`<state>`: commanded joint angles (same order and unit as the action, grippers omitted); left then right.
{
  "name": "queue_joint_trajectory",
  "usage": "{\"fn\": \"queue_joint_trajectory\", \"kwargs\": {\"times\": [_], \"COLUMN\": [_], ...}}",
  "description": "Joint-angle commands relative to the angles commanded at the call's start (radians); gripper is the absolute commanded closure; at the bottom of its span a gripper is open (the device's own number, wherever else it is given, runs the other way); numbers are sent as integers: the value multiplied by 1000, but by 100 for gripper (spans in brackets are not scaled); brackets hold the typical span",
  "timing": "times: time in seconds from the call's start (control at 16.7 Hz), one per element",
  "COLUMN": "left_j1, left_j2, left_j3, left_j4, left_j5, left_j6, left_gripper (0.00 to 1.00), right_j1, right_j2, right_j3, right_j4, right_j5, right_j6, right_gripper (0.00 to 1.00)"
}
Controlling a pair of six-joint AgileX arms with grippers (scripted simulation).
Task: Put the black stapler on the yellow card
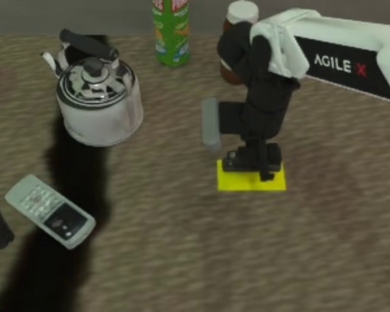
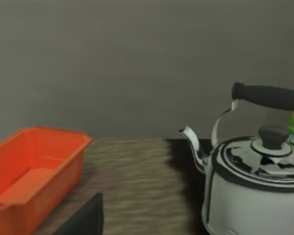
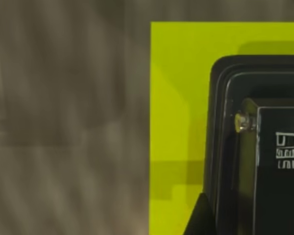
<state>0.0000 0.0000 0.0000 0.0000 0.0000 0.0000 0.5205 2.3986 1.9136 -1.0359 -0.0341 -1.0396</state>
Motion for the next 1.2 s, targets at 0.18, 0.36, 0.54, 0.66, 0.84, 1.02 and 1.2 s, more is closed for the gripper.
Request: {"fn": "queue_joint_trajectory", "kwargs": {"times": [0.18,0.36,0.54,0.66,0.84,1.02,1.2], "left_j1": [0,0,0,0,0,0,0], "left_j2": [0,0,0,0,0,0,0], "left_j3": [0,0,0,0,0,0,0], "left_j4": [0,0,0,0,0,0,0], "left_j5": [0,0,0,0,0,0,0], "left_j6": [0,0,0,0,0,0,0], "left_gripper": [0,0,0,0,0,0,0], "right_j1": [0,0,0,0,0,0,0], "right_j2": [0,0,0,0,0,0,0], "right_j3": [0,0,0,0,0,0,0], "right_j4": [0,0,0,0,0,0,0], "right_j5": [0,0,0,0,0,0,0], "right_j6": [0,0,0,0,0,0,0], "right_gripper": [92,70,47,32,10,0,0]}}
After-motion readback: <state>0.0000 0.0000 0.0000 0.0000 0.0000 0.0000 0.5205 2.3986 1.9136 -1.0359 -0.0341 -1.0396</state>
